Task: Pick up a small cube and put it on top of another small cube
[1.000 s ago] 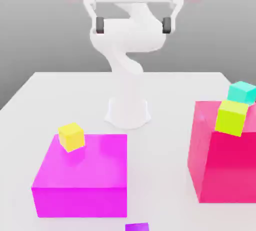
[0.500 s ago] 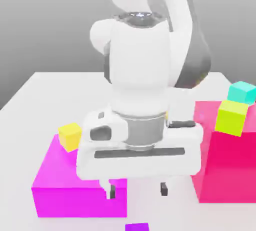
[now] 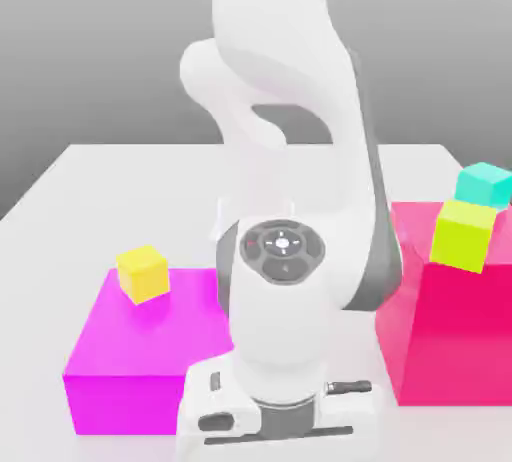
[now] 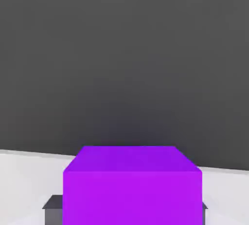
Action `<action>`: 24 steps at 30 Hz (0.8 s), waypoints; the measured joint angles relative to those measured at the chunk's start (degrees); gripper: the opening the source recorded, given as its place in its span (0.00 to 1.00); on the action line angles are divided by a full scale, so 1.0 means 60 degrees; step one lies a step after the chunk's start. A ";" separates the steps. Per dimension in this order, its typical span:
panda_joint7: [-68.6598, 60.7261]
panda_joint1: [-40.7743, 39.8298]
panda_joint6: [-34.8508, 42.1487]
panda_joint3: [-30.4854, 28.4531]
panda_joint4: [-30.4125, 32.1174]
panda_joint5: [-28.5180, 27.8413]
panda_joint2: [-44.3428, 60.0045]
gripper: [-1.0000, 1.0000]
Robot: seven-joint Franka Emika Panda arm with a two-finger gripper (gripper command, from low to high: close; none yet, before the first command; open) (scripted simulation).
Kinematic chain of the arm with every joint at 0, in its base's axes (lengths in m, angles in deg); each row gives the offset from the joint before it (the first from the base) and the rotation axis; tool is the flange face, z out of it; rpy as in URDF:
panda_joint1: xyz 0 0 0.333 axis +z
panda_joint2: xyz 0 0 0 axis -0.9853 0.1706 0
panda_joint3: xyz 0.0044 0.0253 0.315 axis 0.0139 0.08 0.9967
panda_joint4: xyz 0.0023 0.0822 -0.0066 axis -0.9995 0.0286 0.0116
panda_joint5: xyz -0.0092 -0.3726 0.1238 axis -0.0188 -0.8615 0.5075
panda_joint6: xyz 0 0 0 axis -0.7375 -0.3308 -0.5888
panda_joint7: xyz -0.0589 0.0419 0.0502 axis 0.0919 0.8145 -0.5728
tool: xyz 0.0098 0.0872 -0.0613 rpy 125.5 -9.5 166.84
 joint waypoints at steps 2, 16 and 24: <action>-0.0008 -0.0016 0.0480 0.0018 0.0127 0.0010 -0.0605 0.00; -0.4244 0.1729 0.5106 0.1481 0.0328 0.0315 -0.5432 0.00; -0.6565 0.2660 0.6361 0.1801 0.0891 0.0722 -0.7277 0.00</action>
